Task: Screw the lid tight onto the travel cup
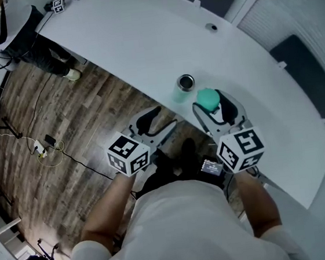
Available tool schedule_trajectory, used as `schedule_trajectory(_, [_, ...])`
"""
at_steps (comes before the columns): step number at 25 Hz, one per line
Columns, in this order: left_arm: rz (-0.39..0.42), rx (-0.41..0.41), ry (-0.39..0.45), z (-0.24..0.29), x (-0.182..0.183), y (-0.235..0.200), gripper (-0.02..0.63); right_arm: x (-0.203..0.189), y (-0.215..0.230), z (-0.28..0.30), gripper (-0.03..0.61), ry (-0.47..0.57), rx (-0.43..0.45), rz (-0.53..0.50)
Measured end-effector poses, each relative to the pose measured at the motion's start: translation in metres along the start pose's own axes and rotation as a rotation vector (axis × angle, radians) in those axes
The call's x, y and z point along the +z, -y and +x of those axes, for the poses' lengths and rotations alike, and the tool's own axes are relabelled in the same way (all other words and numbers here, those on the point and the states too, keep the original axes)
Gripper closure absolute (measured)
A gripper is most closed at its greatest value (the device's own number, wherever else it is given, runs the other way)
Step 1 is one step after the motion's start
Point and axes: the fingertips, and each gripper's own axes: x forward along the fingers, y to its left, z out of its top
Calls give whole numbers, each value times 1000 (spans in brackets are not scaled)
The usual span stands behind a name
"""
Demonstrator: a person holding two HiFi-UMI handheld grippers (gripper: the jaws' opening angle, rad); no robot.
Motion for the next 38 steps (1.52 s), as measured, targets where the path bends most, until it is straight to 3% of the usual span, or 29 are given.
schedule_trajectory(10, [89, -33, -33, 37, 11, -21, 337, 13, 4, 40, 267, 4, 20, -62])
schedule_trajectory(25, [170, -83, -74, 95, 9, -45, 282, 0, 9, 92, 267, -19, 86, -186])
schedule_trajectory(38, [267, -163, -185, 123, -7, -46, 282, -20, 16, 95, 268, -46, 107, -197])
